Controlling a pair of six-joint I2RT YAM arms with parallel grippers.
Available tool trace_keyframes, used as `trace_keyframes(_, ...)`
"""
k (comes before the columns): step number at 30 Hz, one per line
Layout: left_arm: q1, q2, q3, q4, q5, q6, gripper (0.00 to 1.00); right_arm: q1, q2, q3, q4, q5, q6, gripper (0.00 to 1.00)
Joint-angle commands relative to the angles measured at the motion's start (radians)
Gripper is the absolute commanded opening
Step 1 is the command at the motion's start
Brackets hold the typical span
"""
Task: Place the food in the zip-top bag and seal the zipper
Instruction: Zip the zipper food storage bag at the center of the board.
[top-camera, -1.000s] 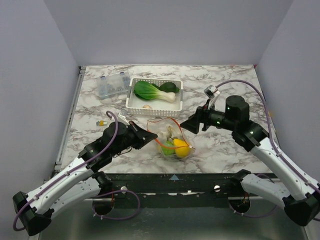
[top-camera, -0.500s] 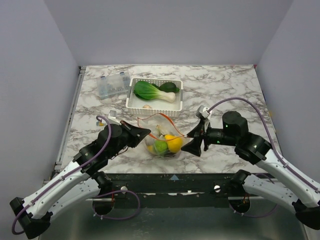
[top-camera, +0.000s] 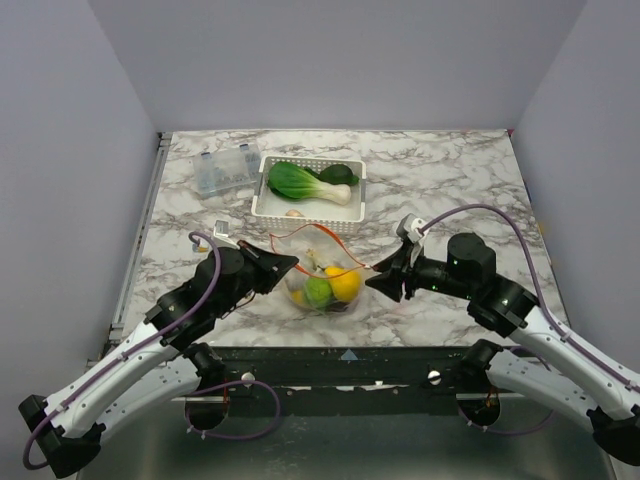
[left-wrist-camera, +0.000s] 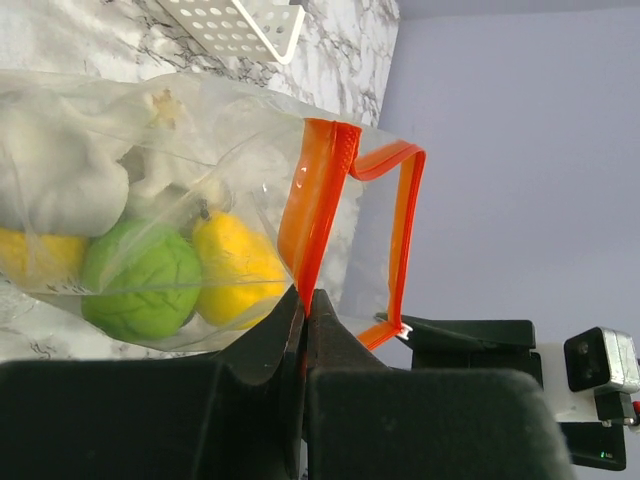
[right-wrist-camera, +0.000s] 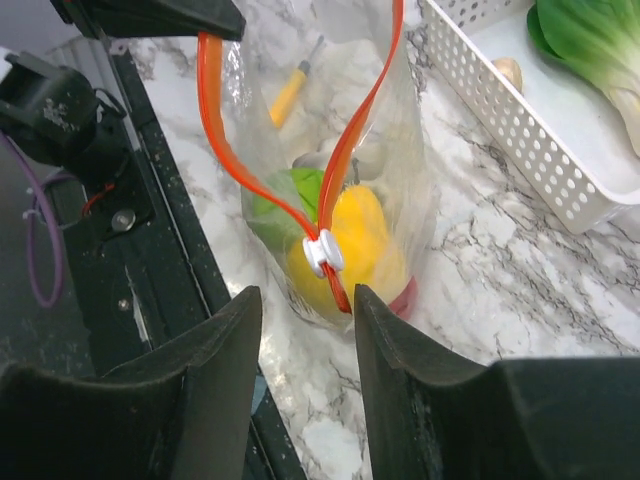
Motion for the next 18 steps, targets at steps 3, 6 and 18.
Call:
trace_keyframes(3, -0.003, -0.023, 0.018, -0.024, -0.033, -0.048, 0.0, 0.005, 0.018, -0.028, 0.131, 0.038, 0.022, 0.36)
trace_keyframes(6, -0.003, -0.026, 0.018, -0.024, -0.032, -0.045, 0.0, 0.006, 0.001, -0.084, 0.228, 0.017, 0.065, 0.31)
trace_keyframes(18, -0.003, -0.12, 0.089, 0.039, 0.036, 0.556, 0.51, 0.005, -0.042, -0.175, 0.385, 0.027, 0.111, 0.01)
